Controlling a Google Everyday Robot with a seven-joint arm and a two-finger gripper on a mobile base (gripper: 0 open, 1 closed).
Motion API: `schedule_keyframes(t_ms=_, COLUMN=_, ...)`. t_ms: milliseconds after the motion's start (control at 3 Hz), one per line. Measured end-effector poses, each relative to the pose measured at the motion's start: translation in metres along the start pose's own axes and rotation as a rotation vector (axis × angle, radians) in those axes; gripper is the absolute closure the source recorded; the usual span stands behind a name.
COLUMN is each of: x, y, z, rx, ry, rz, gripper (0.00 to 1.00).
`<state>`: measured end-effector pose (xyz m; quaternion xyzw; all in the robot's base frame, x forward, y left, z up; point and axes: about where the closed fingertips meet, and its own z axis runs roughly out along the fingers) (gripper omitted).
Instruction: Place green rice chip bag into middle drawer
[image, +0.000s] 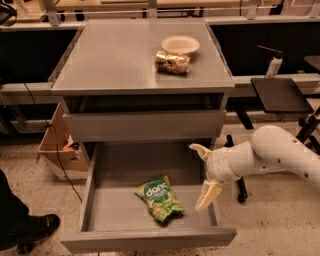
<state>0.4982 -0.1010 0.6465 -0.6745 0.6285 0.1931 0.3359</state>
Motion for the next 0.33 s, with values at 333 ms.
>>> schedule_keyframes(t_ms=333, x=-0.0043, y=0.0002, z=-0.0100, rx=0.008, ry=0.011, rz=-0.007, gripper=0.00)
